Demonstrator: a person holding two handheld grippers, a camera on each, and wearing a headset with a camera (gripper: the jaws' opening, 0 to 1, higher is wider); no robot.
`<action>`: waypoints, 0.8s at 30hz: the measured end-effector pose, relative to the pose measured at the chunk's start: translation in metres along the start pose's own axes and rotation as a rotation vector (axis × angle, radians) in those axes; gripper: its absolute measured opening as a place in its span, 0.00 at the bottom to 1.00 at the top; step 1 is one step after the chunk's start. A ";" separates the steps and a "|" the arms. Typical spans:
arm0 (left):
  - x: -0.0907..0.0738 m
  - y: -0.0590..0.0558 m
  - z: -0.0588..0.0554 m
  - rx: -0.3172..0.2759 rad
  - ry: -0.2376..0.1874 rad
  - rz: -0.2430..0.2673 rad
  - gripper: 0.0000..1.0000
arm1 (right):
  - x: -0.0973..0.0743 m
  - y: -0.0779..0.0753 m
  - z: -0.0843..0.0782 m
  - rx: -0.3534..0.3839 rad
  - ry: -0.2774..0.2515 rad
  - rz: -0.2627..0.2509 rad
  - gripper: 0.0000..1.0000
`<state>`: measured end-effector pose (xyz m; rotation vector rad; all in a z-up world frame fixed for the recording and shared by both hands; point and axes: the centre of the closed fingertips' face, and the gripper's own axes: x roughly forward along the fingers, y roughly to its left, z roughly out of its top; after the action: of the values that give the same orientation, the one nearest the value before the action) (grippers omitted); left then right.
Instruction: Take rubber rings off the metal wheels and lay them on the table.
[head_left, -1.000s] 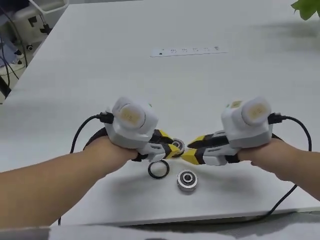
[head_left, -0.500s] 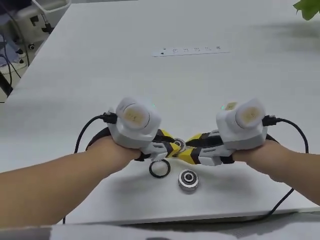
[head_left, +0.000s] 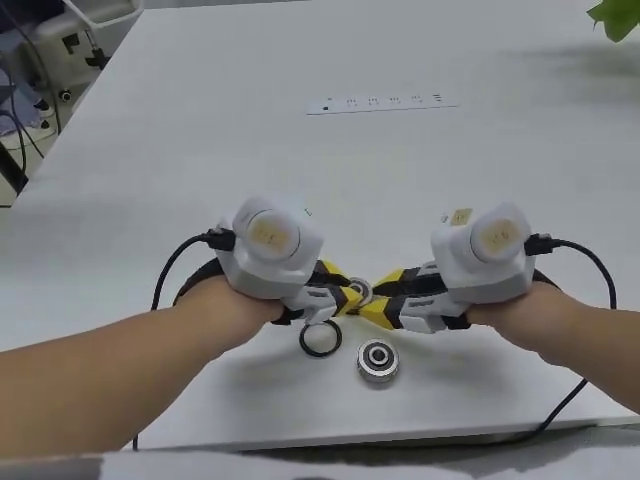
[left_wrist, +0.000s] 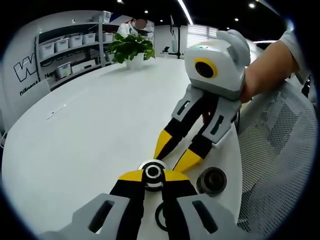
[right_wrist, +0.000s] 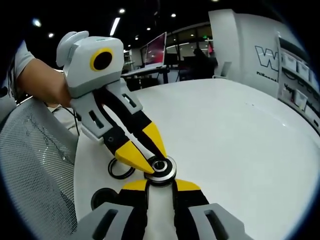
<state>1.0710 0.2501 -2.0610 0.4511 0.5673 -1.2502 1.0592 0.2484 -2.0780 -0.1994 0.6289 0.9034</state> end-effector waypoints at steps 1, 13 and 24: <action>0.000 0.000 0.000 -0.002 -0.001 0.000 0.07 | 0.000 0.000 0.000 0.001 0.000 0.001 0.15; 0.000 0.000 0.000 -0.009 -0.012 0.006 0.07 | -0.003 -0.001 -0.002 0.019 0.005 -0.001 0.08; 0.000 0.000 -0.001 -0.008 -0.008 0.003 0.07 | -0.004 -0.005 -0.003 0.126 -0.002 -0.010 0.00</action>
<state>1.0710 0.2504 -2.0613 0.4396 0.5641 -1.2456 1.0598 0.2417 -2.0788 -0.0883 0.6801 0.8516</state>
